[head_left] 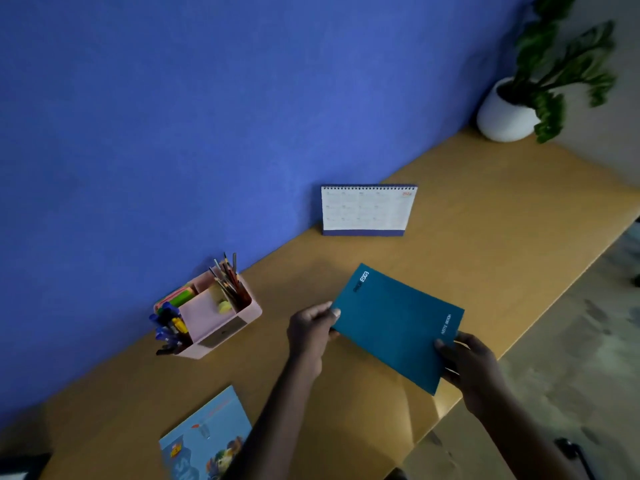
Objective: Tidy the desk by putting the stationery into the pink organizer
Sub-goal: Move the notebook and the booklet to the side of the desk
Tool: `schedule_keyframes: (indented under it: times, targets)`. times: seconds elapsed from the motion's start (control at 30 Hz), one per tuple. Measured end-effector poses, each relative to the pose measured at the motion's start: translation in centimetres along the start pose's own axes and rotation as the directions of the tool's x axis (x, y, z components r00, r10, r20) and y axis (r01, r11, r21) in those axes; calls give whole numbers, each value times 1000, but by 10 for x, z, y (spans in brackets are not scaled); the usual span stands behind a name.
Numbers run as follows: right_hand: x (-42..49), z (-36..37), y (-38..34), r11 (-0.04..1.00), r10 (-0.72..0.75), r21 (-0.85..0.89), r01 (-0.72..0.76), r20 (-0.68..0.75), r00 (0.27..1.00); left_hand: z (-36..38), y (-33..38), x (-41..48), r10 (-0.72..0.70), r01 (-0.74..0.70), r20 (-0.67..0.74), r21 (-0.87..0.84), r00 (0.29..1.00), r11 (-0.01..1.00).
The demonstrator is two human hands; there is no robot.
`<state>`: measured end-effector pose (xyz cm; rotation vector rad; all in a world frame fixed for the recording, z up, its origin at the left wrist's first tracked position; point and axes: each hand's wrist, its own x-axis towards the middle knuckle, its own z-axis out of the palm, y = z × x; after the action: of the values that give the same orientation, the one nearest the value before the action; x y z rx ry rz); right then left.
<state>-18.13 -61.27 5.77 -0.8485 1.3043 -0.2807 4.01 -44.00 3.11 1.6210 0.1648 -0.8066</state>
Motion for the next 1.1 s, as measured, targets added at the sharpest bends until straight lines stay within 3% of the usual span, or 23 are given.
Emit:
schedule_keyframes:
  times: [0.23, 0.4, 0.57, 0.9, 1.1]
  targets:
    - [47, -37, -17, 994, 7, 112, 3, -85, 996, 73, 12, 46, -34, 6, 182, 154, 983, 988]
    - [78, -53, -31, 990, -8, 139, 21, -91, 996, 115, 7, 76, -13, -12, 124, 201, 992, 980]
    - [110, -63, -40, 987, -38, 146, 66, -187, 982, 150, 7, 101, -16, -8, 108, 220, 994, 975]
    - [171, -75, -31, 994, -105, -16, 107, -381, 918, 197, -5, 144, -27, 7, 55, 340, 998, 940]
    - [179, -69, -25, 983, -163, -155, 100, -480, 862, 206, -9, 157, 69, -60, 3, 531, 998, 845]
